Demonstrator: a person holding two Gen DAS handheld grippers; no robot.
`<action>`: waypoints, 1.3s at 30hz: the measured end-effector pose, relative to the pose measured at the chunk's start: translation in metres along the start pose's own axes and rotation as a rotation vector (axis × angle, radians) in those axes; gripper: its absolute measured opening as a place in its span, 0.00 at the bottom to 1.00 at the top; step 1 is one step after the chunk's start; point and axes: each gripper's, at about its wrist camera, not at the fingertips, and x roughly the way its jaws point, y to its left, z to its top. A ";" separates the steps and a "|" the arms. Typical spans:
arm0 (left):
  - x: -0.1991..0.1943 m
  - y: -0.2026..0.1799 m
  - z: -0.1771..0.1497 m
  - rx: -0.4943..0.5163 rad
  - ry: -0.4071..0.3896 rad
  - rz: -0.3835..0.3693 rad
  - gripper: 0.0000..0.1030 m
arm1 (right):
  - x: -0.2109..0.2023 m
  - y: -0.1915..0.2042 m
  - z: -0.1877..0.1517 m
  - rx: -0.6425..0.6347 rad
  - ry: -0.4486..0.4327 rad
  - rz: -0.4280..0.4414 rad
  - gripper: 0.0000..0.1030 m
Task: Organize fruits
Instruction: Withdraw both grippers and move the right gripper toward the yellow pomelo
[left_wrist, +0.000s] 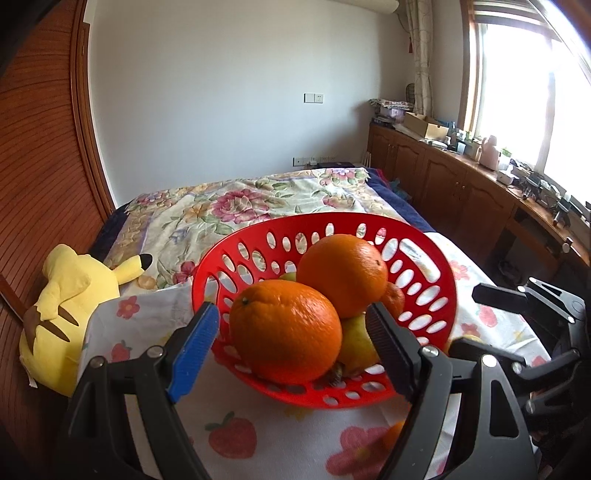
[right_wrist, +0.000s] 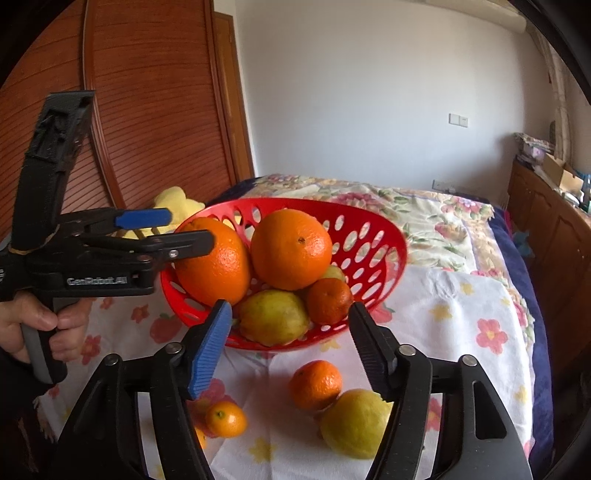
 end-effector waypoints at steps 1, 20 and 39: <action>-0.005 -0.002 -0.001 0.004 -0.005 0.001 0.79 | -0.003 -0.001 -0.001 0.004 -0.005 -0.004 0.69; -0.039 -0.017 -0.044 0.004 -0.007 -0.033 0.79 | -0.033 -0.021 -0.044 0.047 0.022 -0.089 0.72; -0.016 -0.030 -0.102 0.007 0.101 -0.087 0.79 | -0.007 -0.043 -0.070 0.077 0.127 -0.121 0.70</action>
